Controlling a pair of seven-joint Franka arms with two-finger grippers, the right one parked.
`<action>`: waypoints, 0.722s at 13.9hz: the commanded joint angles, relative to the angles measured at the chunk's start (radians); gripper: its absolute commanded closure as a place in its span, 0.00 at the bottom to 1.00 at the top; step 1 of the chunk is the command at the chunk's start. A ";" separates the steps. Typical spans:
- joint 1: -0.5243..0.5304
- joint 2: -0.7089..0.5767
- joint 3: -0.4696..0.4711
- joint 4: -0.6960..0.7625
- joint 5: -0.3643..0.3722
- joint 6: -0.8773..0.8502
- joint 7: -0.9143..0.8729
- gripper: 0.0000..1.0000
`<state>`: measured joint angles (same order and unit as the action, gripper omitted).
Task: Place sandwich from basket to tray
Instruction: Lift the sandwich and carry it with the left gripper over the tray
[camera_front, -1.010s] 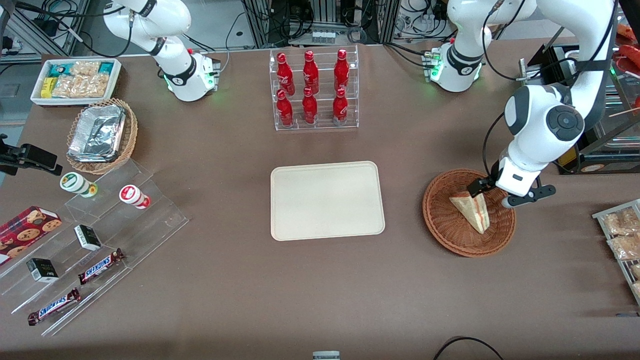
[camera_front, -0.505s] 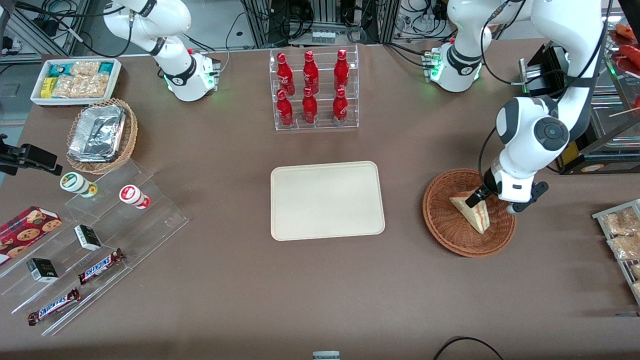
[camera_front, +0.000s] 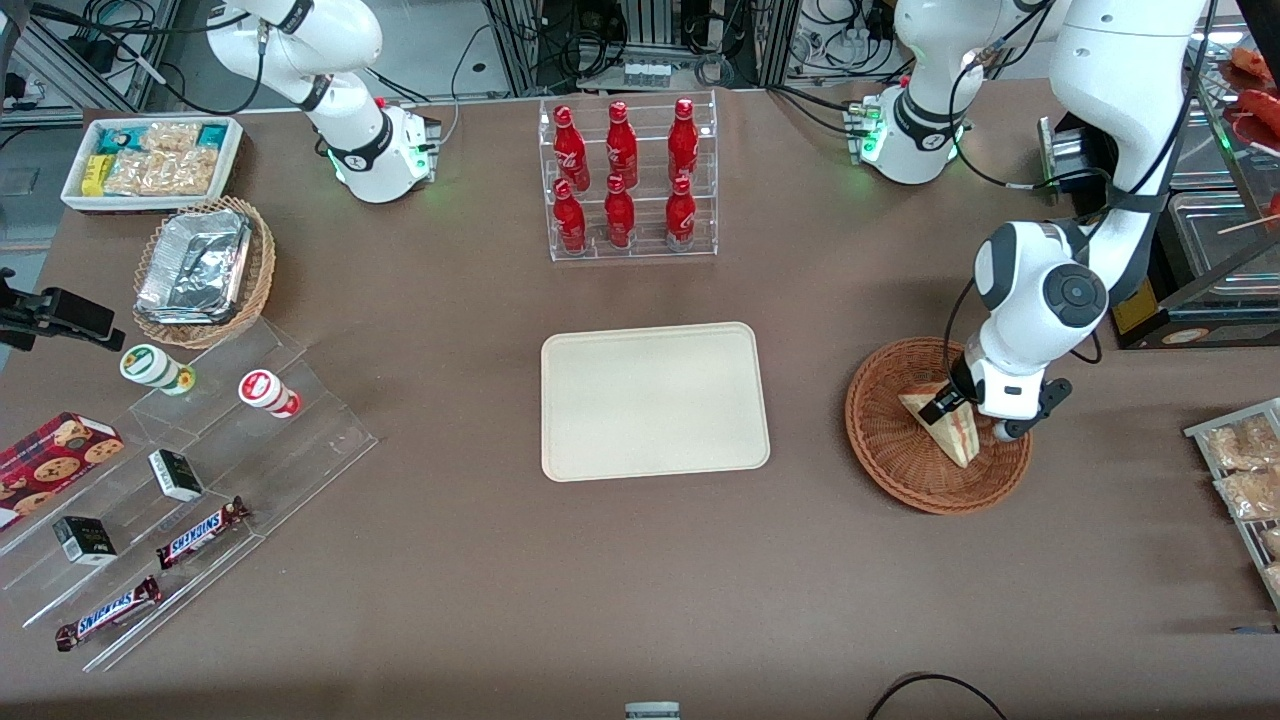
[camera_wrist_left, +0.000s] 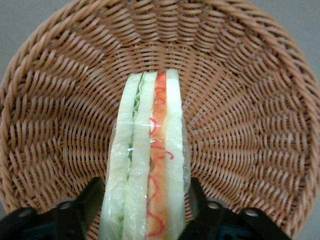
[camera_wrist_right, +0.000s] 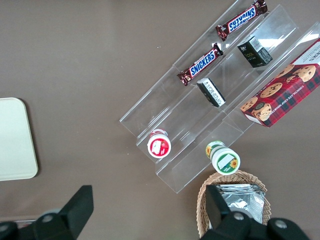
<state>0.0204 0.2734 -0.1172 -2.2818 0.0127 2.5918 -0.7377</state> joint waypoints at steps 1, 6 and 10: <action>0.006 -0.023 -0.007 0.002 0.018 -0.037 0.010 1.00; -0.049 -0.060 -0.024 0.169 0.018 -0.309 0.222 1.00; -0.206 0.038 -0.025 0.361 0.003 -0.421 0.225 1.00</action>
<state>-0.1108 0.2379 -0.1475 -2.0250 0.0191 2.2229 -0.5120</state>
